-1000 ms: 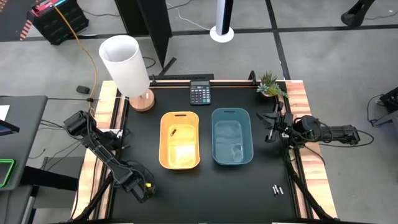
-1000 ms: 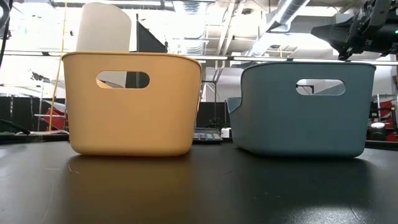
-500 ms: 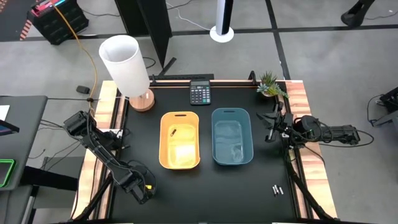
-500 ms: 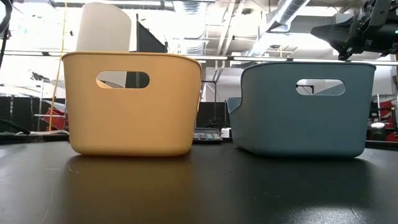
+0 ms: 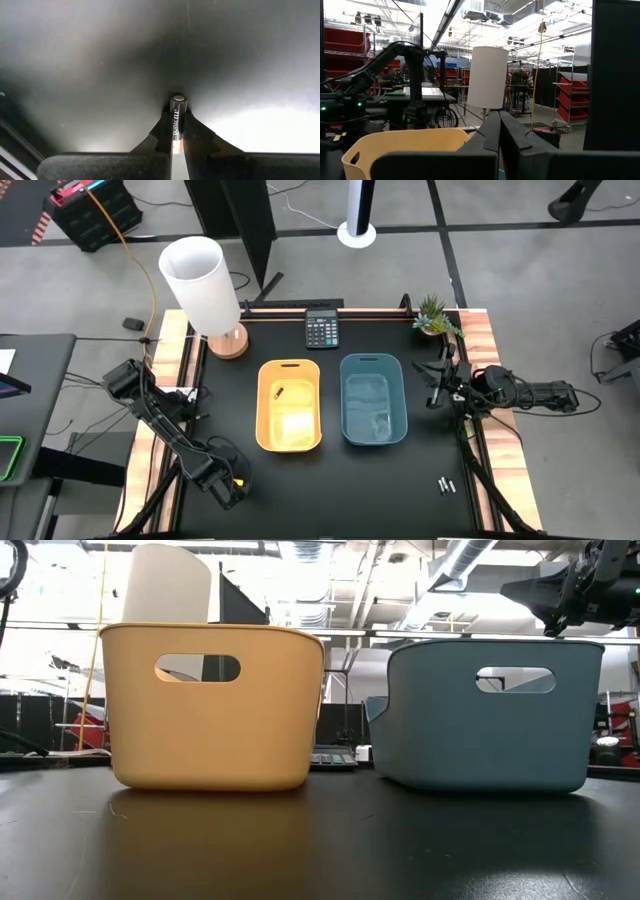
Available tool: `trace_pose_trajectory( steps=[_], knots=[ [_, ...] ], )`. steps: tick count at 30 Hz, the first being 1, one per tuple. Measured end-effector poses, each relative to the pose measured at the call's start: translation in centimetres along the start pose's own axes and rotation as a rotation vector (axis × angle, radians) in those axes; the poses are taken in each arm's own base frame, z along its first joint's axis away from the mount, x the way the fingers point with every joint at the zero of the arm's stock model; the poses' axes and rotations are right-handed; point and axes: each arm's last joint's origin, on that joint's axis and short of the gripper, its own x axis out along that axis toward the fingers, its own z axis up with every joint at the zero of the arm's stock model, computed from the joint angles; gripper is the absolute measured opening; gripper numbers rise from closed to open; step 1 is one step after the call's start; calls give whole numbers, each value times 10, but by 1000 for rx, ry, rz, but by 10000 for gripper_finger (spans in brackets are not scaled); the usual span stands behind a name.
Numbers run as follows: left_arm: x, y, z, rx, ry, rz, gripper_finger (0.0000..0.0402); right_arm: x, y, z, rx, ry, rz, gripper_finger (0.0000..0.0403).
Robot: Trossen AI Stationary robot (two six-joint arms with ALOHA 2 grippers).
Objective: Sort batteries
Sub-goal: Put the bottom black battery into the yellow bin
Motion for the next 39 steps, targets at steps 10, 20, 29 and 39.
trace_pose_trajectory(
  steps=[10, 20, 29, 39],
  knots=[
    [-11, -8, -5, 38, 16, -27, 14, 0, 0, 0, 0, -1, 0, 24],
    [-63, -21, -16, 109, -35, -91, 14, 0, 0, 0, 1, -3, -1, 24],
    [-152, -28, 21, 110, -517, -166, 14, 0, 0, 0, 2, -5, -1, 24],
    [-181, -41, 150, 297, -665, 0, 14, 0, 0, 0, 2, -4, -1, 24]
  ],
)
